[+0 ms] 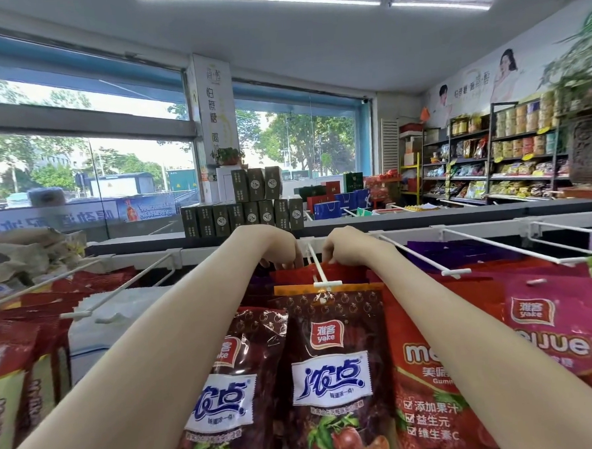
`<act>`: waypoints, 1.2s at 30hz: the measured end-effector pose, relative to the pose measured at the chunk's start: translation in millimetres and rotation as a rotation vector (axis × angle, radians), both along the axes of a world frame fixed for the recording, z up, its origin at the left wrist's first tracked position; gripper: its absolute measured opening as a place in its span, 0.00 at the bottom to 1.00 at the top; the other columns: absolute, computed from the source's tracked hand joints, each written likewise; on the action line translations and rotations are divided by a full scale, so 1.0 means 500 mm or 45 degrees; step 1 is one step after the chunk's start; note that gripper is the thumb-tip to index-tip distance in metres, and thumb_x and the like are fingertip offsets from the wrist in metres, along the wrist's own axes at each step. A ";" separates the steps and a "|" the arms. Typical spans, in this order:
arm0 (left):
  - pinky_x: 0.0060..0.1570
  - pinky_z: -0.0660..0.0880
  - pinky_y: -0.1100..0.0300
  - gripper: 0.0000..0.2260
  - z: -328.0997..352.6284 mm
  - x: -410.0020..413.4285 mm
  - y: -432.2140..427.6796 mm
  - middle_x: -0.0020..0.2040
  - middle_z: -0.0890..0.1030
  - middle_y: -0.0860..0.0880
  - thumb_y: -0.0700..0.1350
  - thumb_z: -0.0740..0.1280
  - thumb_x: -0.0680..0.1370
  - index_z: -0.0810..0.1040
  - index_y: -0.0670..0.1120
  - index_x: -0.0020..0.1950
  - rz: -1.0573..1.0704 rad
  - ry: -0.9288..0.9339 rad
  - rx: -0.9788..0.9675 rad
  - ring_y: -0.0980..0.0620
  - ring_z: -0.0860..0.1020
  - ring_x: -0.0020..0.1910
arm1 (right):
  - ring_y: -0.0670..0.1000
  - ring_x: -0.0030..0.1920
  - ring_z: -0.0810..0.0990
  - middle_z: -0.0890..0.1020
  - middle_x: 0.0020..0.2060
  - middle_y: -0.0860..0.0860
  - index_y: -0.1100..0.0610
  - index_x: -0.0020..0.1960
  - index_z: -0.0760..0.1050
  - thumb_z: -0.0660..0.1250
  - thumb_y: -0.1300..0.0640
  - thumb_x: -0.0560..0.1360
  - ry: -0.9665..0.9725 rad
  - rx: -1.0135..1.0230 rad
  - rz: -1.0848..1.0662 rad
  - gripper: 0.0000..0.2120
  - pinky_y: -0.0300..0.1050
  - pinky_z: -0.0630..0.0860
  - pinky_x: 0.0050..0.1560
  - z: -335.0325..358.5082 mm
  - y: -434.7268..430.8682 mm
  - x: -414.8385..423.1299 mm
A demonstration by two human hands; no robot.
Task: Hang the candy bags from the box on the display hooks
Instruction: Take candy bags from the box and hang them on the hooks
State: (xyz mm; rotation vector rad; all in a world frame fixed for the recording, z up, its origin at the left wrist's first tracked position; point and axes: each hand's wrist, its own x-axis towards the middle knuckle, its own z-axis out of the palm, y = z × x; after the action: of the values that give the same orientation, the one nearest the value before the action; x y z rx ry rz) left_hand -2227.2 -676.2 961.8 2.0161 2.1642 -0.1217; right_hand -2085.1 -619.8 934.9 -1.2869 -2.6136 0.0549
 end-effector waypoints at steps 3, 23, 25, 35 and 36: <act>0.57 0.75 0.56 0.19 0.000 0.002 -0.003 0.62 0.77 0.47 0.35 0.56 0.80 0.76 0.52 0.63 -0.014 -0.012 0.004 0.49 0.76 0.57 | 0.53 0.55 0.78 0.81 0.56 0.53 0.55 0.52 0.82 0.61 0.67 0.77 0.030 0.010 0.009 0.13 0.41 0.72 0.52 -0.006 0.000 0.005; 0.66 0.69 0.52 0.26 0.010 0.034 -0.052 0.71 0.70 0.47 0.32 0.52 0.79 0.66 0.53 0.74 -0.068 0.124 -0.099 0.46 0.70 0.67 | 0.53 0.70 0.64 0.71 0.69 0.44 0.36 0.65 0.70 0.48 0.68 0.75 -0.070 0.009 -0.036 0.32 0.61 0.59 0.67 -0.015 -0.064 0.037; 0.66 0.67 0.54 0.26 0.010 0.038 -0.060 0.71 0.69 0.47 0.31 0.52 0.80 0.65 0.53 0.74 -0.083 0.129 -0.084 0.45 0.70 0.67 | 0.54 0.72 0.61 0.69 0.70 0.45 0.34 0.67 0.67 0.47 0.69 0.75 -0.079 0.023 -0.047 0.34 0.61 0.57 0.67 -0.018 -0.064 0.035; 0.68 0.63 0.51 0.25 0.015 0.039 -0.099 0.73 0.68 0.47 0.32 0.53 0.79 0.68 0.52 0.73 -0.081 0.117 0.147 0.45 0.66 0.71 | 0.55 0.71 0.63 0.71 0.69 0.47 0.40 0.66 0.71 0.50 0.65 0.78 -0.038 0.025 -0.085 0.26 0.61 0.57 0.67 -0.024 -0.074 0.037; 0.69 0.63 0.49 0.24 0.017 0.037 -0.103 0.73 0.68 0.48 0.33 0.54 0.79 0.69 0.51 0.72 -0.093 0.114 0.207 0.45 0.66 0.71 | 0.55 0.71 0.64 0.72 0.68 0.47 0.41 0.65 0.73 0.50 0.64 0.79 -0.024 0.040 -0.092 0.25 0.62 0.57 0.68 -0.026 -0.075 0.038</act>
State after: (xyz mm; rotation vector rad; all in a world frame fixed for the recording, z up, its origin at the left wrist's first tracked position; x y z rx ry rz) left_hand -2208.8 -727.5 970.5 2.2196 2.2202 -0.0481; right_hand -2066.3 -657.4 922.1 -1.3766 -2.5699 -0.0107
